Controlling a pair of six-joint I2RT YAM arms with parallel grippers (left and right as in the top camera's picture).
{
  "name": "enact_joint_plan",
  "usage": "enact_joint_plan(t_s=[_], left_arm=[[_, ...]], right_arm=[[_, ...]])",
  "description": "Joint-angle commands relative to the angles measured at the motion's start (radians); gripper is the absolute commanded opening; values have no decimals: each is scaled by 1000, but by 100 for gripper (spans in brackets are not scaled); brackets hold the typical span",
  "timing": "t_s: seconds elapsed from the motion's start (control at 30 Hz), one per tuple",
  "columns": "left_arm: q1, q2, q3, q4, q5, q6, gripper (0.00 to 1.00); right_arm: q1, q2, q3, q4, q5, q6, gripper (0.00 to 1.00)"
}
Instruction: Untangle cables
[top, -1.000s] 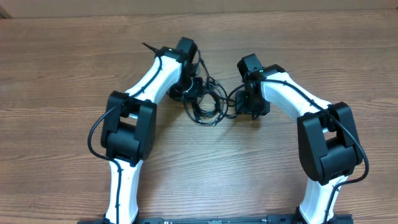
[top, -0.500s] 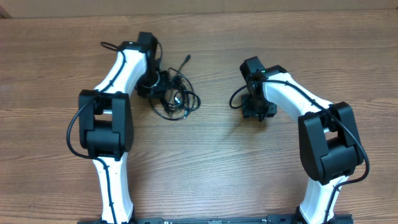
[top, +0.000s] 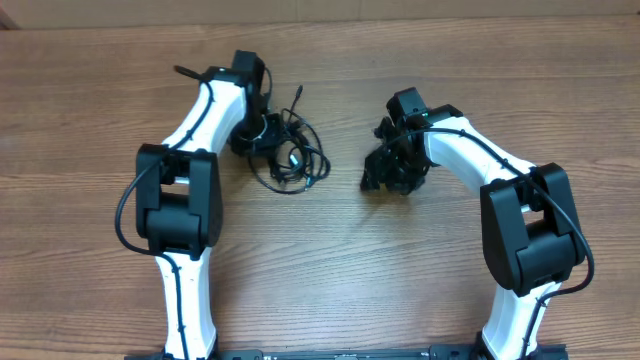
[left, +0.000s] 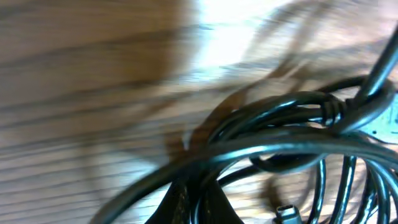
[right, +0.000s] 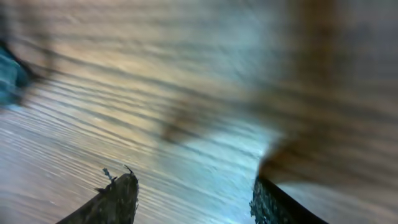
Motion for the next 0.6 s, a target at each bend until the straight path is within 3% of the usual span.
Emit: enact_joint_plan(t_s=[0.0, 0.27, 0.57], left_arm=[[-94, 50, -12, 14, 127, 16, 4], [-190, 50, -12, 51, 167, 16, 4], [-195, 50, -12, 56, 137, 16, 4]], right_arm=[[0, 3, -4, 33, -31, -19, 59], [0, 3, -4, 50, 3, -27, 55], [0, 3, -6, 6, 201, 25, 49]])
